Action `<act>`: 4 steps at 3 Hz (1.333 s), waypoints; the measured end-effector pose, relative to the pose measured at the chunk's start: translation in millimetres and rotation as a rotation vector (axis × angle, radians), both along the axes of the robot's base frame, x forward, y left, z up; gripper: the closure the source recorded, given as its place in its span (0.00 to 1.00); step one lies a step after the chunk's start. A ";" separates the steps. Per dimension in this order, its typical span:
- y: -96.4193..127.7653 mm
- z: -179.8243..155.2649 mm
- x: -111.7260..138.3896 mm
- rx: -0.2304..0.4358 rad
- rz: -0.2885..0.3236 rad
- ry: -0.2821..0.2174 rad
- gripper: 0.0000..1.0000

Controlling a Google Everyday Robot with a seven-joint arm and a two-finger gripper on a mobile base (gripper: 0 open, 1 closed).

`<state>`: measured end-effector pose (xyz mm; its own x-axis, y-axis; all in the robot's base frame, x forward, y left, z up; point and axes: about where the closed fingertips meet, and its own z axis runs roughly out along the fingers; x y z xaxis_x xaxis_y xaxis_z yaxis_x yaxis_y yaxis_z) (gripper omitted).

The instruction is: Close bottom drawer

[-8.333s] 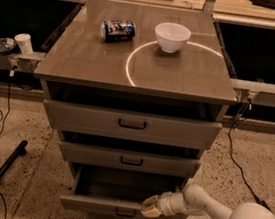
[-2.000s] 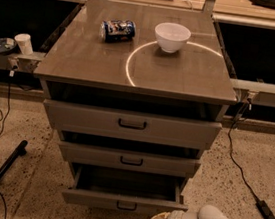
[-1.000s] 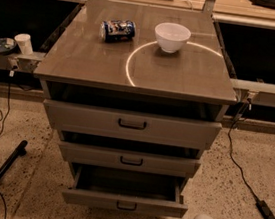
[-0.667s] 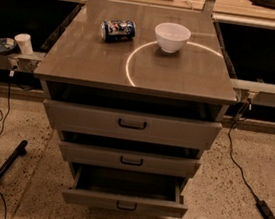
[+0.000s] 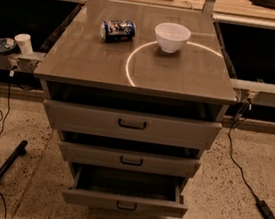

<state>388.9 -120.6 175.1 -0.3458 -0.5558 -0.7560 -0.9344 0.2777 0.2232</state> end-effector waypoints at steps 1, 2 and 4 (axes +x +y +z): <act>4.7 -13.9 18.2 0.016 -0.003 -0.024 1.00; 4.8 -21.0 34.6 0.022 -0.008 -0.043 1.00; 2.0 -23.3 71.6 0.015 -0.013 -0.090 1.00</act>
Offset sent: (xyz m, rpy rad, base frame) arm 0.0568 -0.0006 -0.0282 0.0239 -0.0713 -0.0205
